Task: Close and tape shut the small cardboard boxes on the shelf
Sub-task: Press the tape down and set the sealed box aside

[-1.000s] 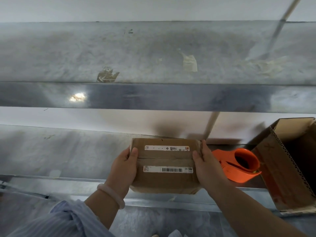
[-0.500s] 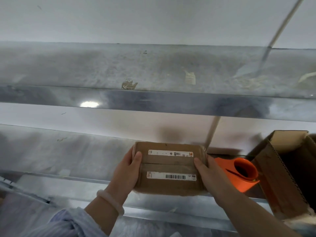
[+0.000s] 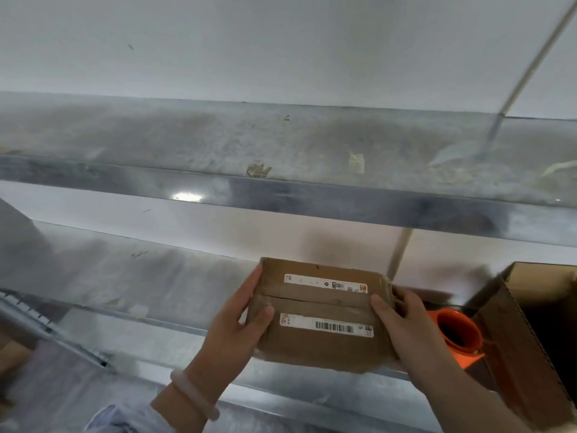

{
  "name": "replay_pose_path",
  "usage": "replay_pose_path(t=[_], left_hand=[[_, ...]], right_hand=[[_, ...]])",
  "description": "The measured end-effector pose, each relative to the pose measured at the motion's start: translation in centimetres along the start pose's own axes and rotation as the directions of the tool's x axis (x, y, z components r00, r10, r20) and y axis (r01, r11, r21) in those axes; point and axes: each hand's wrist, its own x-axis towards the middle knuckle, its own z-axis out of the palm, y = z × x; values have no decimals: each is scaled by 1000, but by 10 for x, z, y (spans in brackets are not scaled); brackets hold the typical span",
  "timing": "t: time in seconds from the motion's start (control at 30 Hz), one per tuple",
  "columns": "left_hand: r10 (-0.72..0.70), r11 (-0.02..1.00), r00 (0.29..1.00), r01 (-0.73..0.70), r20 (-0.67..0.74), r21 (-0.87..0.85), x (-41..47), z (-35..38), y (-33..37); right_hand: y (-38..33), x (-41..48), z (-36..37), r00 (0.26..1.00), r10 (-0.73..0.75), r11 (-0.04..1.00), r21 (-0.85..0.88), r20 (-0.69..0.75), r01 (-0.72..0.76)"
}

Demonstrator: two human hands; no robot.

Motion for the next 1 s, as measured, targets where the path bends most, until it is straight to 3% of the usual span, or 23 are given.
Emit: replay_pose_path(t=[0.1, 0.3, 0.53, 0.7, 1.0], left_hand=[[22, 993, 993, -9, -115, 116, -1, 1, 5], [11, 980, 982, 27, -187, 199, -9, 3, 10], [-114, 986, 907, 153, -405, 65, -29, -7, 3], [-126, 988, 855, 152, -503, 11, -41, -25, 3], [-117, 993, 785, 106, -608, -55, -60, -111, 0]], right_hand=[[-4, -5, 2, 1000, -20, 1000, 8, 17, 20], [-9, -11, 2, 983, -148, 989, -1, 106, 149], [-8, -11, 21, 915, -289, 937, -112, 280, 331], [-15, -18, 39, 854, -330, 888, -176, 401, 426], [-38, -43, 102, 822, -395, 826, -232, 411, 513]])
